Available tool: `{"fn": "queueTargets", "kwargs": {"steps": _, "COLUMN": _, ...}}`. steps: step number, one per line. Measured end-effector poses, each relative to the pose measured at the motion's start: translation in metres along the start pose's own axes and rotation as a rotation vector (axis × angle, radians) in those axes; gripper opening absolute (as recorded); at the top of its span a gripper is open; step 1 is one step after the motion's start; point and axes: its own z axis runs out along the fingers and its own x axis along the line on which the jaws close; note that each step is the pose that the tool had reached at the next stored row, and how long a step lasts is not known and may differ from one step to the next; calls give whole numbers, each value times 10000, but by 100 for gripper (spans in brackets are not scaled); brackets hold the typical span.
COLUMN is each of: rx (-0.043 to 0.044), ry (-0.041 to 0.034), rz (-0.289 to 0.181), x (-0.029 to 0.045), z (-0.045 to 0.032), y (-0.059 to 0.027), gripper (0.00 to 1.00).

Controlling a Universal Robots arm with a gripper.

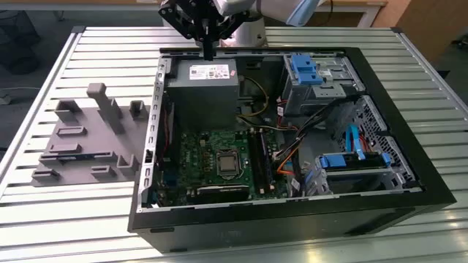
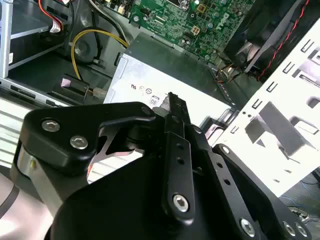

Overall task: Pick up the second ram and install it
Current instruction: 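Reach for the second ram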

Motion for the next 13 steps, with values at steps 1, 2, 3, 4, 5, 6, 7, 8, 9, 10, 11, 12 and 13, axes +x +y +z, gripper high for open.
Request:
{"fn": "queueTargets", "kwargs": {"steps": 1, "rx": 0, "ry": 0, "rz": 0, "x": 0, "z": 0, "y": 0, "gripper": 11}}
{"fn": "queueTargets", "kwargs": {"steps": 2, "rx": 1, "ry": 1, "rz": 0, "x": 0, "z": 0, "y": 0, "gripper": 11}}
{"fn": "queueTargets", "kwargs": {"steps": 3, "rx": 0, "ry": 0, "rz": 1, "x": 0, "z": 0, "y": 0, "gripper": 11}}
{"fn": "queueTargets", "kwargs": {"steps": 4, "rx": 0, "ry": 0, "rz": 0, "x": 1, "z": 0, "y": 0, "gripper": 11}}
{"fn": "queueTargets", "kwargs": {"steps": 5, "rx": 1, "ry": 0, "rz": 1, "x": 2, "z": 0, "y": 0, "gripper": 11}}
{"fn": "queueTargets", "kwargs": {"steps": 6, "rx": 2, "ry": 1, "rz": 1, "x": 5, "z": -1, "y": 0, "gripper": 11}}
{"fn": "queueTargets", "kwargs": {"steps": 7, "rx": 1, "ry": 0, "rz": 1, "x": 11, "z": -1, "y": -1, "gripper": 11}}
{"fn": "queueTargets", "kwargs": {"steps": 8, "rx": 0, "ry": 0, "rz": 1, "x": 19, "z": -1, "y": -2, "gripper": 11}}
{"fn": "queueTargets", "kwargs": {"steps": 9, "rx": 0, "ry": 0, "rz": 1, "x": 27, "z": -1, "y": -2, "gripper": 11}}
{"fn": "queueTargets", "kwargs": {"steps": 10, "rx": 1, "ry": 0, "rz": 1, "x": 34, "z": -1, "y": -2, "gripper": 11}}
{"fn": "queueTargets", "kwargs": {"steps": 11, "rx": 1, "ry": 0, "rz": 0, "x": 40, "z": -1, "y": -3, "gripper": 11}}
{"fn": "queueTargets", "kwargs": {"steps": 12, "rx": 0, "ry": 0, "rz": 0, "x": 45, "z": -1, "y": -3, "gripper": 11}}
{"fn": "queueTargets", "kwargs": {"steps": 13, "rx": 0, "ry": 0, "rz": 1, "x": 50, "z": -2, "y": -3, "gripper": 11}}
